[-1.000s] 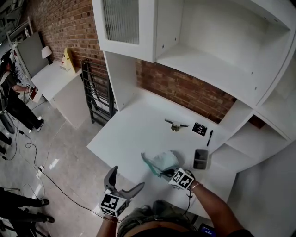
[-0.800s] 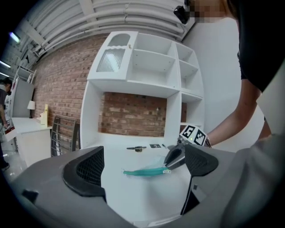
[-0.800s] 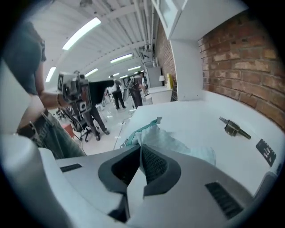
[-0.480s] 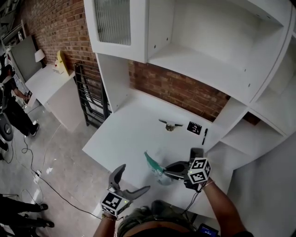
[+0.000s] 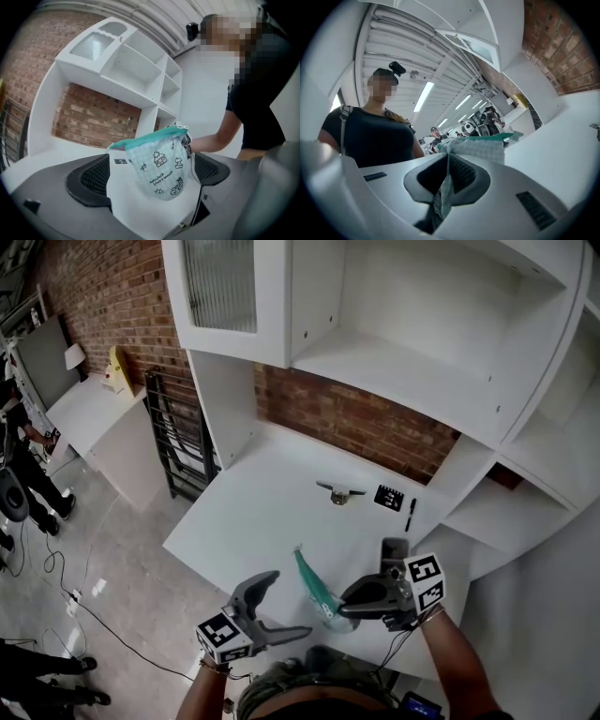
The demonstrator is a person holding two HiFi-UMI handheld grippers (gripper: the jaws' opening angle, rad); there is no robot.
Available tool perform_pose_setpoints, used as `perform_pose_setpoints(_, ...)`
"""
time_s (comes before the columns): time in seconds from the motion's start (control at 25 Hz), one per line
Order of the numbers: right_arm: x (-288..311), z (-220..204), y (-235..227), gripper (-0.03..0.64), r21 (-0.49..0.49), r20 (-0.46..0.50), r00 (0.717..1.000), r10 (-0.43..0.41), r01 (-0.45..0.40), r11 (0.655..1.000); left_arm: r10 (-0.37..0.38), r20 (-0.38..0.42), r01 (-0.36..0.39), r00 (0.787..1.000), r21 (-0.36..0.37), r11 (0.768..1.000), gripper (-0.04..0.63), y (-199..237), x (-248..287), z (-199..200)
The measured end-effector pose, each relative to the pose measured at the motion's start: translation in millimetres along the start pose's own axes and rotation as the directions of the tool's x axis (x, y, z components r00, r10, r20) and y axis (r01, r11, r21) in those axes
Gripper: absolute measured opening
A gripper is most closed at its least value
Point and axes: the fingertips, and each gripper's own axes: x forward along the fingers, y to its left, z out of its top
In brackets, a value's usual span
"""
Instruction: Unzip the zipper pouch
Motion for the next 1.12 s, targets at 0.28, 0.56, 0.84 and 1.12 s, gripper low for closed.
perform_pose_setpoints(0.28, 8, 19, 47, 0.011, -0.071, -0.026, 0.982, 0.185, -0.186, 0.980, -0.325, 0.170, 0.354, 0.930, -0.185, 0.917, 0.565, -29, 15, 34)
perform_pose_setpoints(0.56, 14, 22, 69, 0.011, -0.104, -0.049, 0.967, 0.250, -0.254, 0.962, -0.483, 0.173, 0.508, 0.858, -0.149, 0.849, 0.564, -54, 19, 48)
perform_pose_setpoints(0.84, 7, 22, 67, 0.011, -0.104, -0.024, 0.972, 0.233, -0.234, 0.967, -0.502, 0.209, 0.524, 0.839, -0.066, 0.849, 0.290, -59, 19, 64)
perform_pose_setpoints(1.12, -16, 29, 35, 0.012, -0.103, 0.088, 0.996, 0.023, -0.014, 0.995, -0.417, 0.191, 0.432, 0.889, -0.043, 0.901, 0.058, -40, 24, 73)
